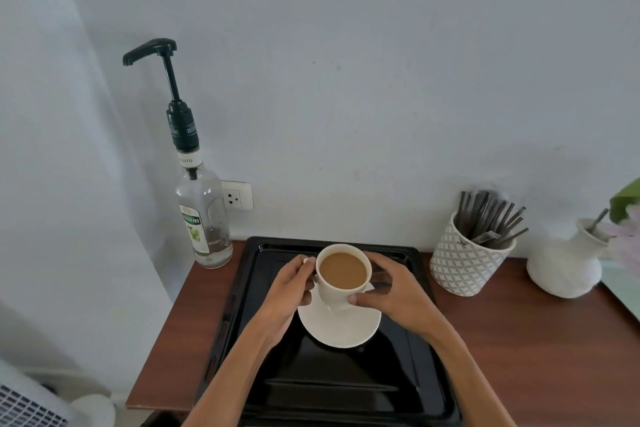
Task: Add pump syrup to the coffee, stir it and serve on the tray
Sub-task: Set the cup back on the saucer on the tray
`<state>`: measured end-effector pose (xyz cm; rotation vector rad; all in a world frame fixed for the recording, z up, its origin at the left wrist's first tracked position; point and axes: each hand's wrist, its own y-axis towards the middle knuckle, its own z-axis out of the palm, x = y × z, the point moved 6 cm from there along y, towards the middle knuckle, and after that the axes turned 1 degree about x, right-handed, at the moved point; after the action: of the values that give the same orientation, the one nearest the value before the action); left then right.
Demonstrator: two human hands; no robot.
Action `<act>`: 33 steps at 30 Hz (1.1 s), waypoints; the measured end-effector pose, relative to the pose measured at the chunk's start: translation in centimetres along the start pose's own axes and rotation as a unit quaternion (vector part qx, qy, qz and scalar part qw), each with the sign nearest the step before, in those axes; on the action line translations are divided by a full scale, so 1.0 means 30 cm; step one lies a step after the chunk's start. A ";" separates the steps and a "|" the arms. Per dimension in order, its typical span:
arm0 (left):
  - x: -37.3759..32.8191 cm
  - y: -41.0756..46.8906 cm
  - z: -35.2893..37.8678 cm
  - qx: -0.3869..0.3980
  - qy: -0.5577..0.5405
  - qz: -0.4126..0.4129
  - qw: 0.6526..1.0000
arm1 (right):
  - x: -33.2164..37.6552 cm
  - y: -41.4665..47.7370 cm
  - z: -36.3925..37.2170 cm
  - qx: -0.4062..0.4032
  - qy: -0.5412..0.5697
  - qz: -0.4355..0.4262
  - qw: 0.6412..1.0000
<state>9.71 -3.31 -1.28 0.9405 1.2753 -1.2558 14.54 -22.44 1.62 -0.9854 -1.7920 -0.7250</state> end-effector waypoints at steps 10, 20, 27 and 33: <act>0.079 -0.001 0.005 -0.003 0.042 -0.038 0.998 | -0.107 -0.015 0.018 0.002 0.004 0.028 1.000; 0.102 0.004 -0.001 0.001 0.052 -0.047 0.998 | -0.121 -0.017 0.020 0.005 -0.013 0.041 0.999; 0.109 0.012 -0.006 0.005 0.057 -0.050 0.997 | -0.115 -0.021 0.021 0.006 -0.004 0.042 0.999; 0.104 0.013 -0.005 0.002 0.059 -0.047 0.997 | -0.113 -0.026 0.022 0.017 0.003 0.044 0.999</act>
<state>9.69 -3.54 -4.44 0.9786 1.4243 -1.2918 14.41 -23.35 -1.79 -1.0329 -1.7382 -0.6406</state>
